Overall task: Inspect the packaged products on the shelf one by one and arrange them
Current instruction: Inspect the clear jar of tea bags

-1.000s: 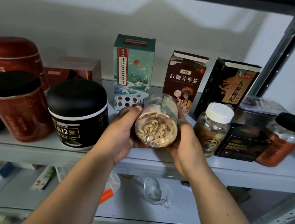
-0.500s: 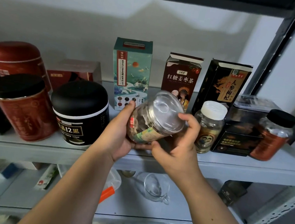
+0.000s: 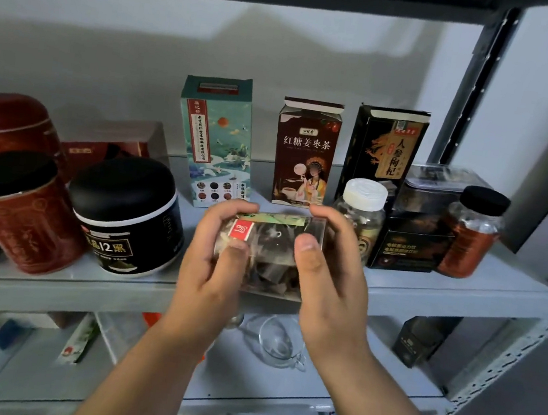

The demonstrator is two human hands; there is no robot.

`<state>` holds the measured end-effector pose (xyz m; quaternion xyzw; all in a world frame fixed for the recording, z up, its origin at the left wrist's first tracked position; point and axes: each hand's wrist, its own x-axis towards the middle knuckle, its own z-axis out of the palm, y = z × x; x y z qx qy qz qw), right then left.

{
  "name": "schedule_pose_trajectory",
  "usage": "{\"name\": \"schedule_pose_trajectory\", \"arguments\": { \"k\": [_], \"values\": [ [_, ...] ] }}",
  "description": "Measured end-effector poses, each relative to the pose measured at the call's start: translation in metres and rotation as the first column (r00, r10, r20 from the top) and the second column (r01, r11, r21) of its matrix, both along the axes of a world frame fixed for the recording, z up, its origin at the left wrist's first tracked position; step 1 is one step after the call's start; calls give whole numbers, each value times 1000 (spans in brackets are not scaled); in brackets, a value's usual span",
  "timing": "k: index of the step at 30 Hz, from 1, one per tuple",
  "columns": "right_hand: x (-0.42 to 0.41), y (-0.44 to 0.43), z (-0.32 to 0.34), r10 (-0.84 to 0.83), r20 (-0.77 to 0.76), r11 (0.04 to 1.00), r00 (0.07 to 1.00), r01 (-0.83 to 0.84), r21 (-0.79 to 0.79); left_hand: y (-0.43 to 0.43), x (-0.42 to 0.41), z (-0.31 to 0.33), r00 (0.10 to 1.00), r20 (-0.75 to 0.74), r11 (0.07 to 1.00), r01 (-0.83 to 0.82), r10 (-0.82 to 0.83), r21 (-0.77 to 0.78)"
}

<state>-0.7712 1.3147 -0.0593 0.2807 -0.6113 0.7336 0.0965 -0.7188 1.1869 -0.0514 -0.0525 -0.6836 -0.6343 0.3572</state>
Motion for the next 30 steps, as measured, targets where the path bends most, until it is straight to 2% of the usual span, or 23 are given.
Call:
{"name": "schedule_pose_trajectory", "arguments": {
  "k": [2, 4, 6, 7, 8, 10, 12, 13, 14, 15, 16, 17, 18, 19, 20, 21, 23, 24, 25, 27, 30],
  "values": [
    [0, 2, -2, -25, -99, 999, 995, 27, 24, 4, 2, 8, 999, 49, 997, -26, 23, 69],
    [-3, 8, 1, -57, -293, 986, 955, 100, 134, 4, 2, 14, 982, 190, 987, -35, 5, 155],
    [-5, 15, 10, -21, -470, 960, 883, 149, 238, 3, 5, 19, 964, 266, 990, -56, 20, 130],
    [-7, 18, 14, 37, -507, 950, 861, 126, 284, 2, 8, 20, 963, 266, 992, -78, 49, 101],
    [-8, 21, 19, 114, -491, 938, 864, 69, 340, 1, 11, 18, 970, 231, 991, -96, 71, 95],
    [-10, 24, 25, 290, -294, 896, 911, -150, 419, 2, 19, 17, 989, 94, 992, -122, 118, 41],
    [-6, 20, 25, 366, -48, 886, 929, -333, 323, 0, 23, 13, 975, -40, 966, -221, 217, -135],
    [-4, 17, 23, 368, 46, 900, 929, -368, 235, -1, 25, 11, 968, -53, 938, -250, 245, -240],
    [0, 14, 21, 330, 67, 921, 942, -337, 195, -2, 25, 7, 966, -53, 928, -257, 252, -270],
    [6, 10, 19, 231, -24, 952, 973, -221, 213, -1, 24, 9, 973, -15, 951, -226, 228, -211],
    [10, 7, 19, 121, -148, 965, 982, -82, 248, 2, 23, 12, 981, 35, 979, -186, 190, -87],
    [10, 6, 15, 26, -266, 958, 964, 53, 283, 5, 21, 13, 985, 115, 990, -135, 131, 33],
    [7, 7, 8, -14, -392, 937, 920, 149, 316, 6, 20, 14, 980, 182, 985, -105, 79, 139],
    [5, 9, 6, 21, -448, 925, 894, 152, 347, 6, 21, 13, 977, 202, 979, -108, 72, 173],
    [4, 11, 7, 84, -403, 916, 911, 89, 391, 5, 22, 11, 978, 182, 979, -128, 99, 157],
    [5, 12, 10, 155, -287, 908, 945, -21, 419, 5, 25, 11, 982, 132, 981, -153, 137, 120],
    [5, 13, 11, 264, -18, 913, 964, -244, 328, 1, 28, 8, 974, 31, 975, -223, 222, 18],
    [5, 15, 13, 292, 64, 914, 954, -298, 275, -3, 28, 6, 970, 22, 971, -240, 240, -18],
    [4, 18, 14, 304, 96, 912, 948, -319, 260, -4, 27, 6, 973, 34, 974, -227, 227, -6],
    [-1, 25, 15, 335, 51, 895, 941, -334, 296, -5, 25, 9, 977, 83, 975, -205, 198, 85],
    [-5, 33, 22, 412, -46, 824, 910, -351, 444, -5, 24, 11, 982, 132, 957, -166, 137, 240]
  ]
}}
